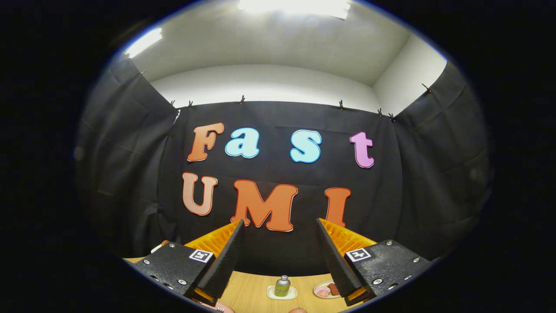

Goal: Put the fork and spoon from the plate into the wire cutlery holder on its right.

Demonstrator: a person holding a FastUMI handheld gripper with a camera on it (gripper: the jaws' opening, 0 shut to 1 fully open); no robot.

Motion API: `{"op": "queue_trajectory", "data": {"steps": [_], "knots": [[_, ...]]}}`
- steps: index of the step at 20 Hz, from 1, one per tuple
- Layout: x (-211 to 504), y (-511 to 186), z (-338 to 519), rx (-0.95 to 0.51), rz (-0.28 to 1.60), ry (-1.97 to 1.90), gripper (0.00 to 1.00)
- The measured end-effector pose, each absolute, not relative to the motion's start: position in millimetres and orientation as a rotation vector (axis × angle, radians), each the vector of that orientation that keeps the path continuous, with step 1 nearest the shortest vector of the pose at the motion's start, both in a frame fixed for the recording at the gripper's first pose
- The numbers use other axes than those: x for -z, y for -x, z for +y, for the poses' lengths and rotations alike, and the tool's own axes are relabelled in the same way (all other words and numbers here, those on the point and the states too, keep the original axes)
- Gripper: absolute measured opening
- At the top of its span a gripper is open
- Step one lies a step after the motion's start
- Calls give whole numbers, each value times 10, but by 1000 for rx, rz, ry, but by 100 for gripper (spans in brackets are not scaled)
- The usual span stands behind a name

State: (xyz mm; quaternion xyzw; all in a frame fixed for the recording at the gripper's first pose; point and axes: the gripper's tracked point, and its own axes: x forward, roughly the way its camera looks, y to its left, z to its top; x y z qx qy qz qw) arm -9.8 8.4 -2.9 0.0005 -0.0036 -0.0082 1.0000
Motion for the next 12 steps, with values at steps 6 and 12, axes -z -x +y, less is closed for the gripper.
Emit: {"op": "queue_trajectory", "data": {"steps": [6, 12], "knots": [[326, 187, 369, -31, 50, -23, 95], [751, 277, 775, -100, 148, -44, 96]]}}
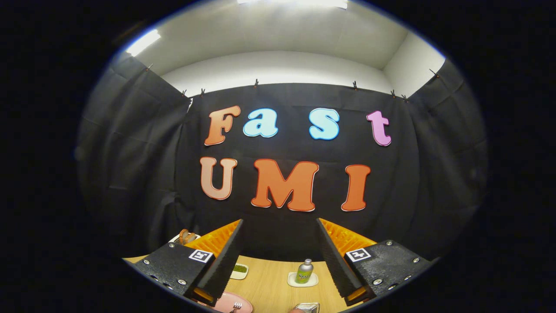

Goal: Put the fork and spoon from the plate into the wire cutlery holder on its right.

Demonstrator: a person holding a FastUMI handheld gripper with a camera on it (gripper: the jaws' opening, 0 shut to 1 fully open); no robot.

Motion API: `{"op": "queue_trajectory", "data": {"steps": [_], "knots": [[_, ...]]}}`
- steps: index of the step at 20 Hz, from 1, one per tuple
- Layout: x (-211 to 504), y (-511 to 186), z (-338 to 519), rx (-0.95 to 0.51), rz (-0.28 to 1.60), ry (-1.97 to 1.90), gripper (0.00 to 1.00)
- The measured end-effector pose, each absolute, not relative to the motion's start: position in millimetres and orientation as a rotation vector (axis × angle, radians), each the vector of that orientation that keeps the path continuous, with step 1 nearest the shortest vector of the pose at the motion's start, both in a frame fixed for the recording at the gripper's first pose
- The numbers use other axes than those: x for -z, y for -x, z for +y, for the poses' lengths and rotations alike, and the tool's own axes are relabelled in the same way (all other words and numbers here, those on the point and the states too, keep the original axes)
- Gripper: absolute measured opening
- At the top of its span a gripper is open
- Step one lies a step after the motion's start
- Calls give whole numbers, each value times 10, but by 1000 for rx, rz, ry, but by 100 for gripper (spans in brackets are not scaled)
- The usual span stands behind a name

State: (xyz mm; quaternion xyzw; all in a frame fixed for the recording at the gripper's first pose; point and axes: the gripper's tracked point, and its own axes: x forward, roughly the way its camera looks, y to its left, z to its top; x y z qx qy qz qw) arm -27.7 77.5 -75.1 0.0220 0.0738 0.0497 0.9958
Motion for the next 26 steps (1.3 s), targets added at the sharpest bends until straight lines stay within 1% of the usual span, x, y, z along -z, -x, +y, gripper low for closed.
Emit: {"op": "queue_trajectory", "data": {"steps": [3, 7, 10, 18, 21, 24, 26], "knots": [[1089, 307, 1005, -131, 225, -54, 96], [1750, 366, 1352, -180, 398, -112, 96], [2082, 403, 1505, -193, 493, -100, 96], [3285, 884, 1942, -260, 832, -14, 96], [3765, 1158, 2032, -279, 980, 18, 94], [4043, 1343, 2114, -285, 1069, 13, 92], [4248, 1489, 2159, -293, 1143, 21, 88]]}}
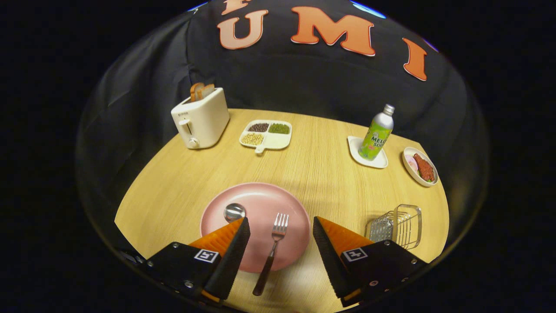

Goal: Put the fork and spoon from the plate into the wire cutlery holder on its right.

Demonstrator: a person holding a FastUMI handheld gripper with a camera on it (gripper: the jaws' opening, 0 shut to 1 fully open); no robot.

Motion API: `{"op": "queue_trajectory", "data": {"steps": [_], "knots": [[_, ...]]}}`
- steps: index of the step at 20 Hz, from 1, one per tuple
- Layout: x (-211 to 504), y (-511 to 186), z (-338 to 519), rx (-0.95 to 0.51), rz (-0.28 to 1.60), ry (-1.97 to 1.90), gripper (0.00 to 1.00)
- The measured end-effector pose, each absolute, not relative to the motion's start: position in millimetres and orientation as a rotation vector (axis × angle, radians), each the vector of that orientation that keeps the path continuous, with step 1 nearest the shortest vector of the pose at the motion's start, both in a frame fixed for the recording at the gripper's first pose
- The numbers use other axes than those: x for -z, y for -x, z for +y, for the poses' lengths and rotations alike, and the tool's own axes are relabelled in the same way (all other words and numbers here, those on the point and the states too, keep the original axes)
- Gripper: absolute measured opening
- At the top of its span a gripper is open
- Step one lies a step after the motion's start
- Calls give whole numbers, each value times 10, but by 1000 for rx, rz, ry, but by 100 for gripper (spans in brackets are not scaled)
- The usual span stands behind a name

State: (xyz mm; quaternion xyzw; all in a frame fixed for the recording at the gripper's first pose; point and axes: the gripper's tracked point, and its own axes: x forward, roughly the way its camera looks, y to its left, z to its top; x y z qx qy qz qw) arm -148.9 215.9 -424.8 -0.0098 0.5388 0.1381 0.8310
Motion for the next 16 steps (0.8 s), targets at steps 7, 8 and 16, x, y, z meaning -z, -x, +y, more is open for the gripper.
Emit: {"op": "queue_trajectory", "data": {"steps": [7, 8, 16], "knots": [[4713, 1873, 2240, -285, 1353, 12, 59], [4760, 1911, 2242, -284, 1373, 23, 56], [4906, 2118, 2293, -281, 1498, 64, 24]]}}
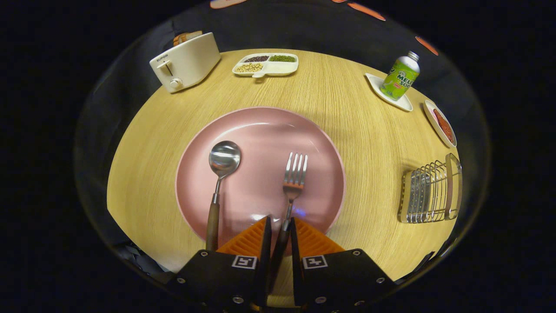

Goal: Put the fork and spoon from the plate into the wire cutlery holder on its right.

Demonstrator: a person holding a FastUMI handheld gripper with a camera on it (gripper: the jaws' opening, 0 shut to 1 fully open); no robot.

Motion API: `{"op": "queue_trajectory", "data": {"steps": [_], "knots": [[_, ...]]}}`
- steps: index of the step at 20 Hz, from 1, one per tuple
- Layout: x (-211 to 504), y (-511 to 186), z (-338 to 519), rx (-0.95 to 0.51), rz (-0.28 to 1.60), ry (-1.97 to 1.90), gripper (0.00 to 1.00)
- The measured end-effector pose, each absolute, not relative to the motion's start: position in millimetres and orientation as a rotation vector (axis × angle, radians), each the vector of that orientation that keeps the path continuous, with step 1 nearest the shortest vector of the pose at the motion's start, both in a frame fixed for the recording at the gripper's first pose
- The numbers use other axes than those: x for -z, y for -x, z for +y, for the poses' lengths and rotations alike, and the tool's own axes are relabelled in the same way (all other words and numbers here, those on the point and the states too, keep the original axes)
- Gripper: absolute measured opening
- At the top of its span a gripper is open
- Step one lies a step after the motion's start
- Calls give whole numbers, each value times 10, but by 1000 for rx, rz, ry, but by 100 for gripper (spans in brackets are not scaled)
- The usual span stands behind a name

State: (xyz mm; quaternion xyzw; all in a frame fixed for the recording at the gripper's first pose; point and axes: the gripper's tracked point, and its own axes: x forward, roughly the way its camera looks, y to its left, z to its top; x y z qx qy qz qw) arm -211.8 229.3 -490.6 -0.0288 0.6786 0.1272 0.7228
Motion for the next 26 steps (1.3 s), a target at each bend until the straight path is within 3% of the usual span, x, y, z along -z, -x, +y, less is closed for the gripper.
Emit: {"op": "queue_trajectory", "data": {"steps": [4, 9, 18, 26], "knots": [[4933, 2131, 2285, -290, 1533, 88, 19], [4902, 2121, 2262, -310, 1560, 55, 4], [4278, 1628, 1949, -312, 1301, 20, 4], [3880, 1496, 1119, -222, 1233, -4, 4]]}}
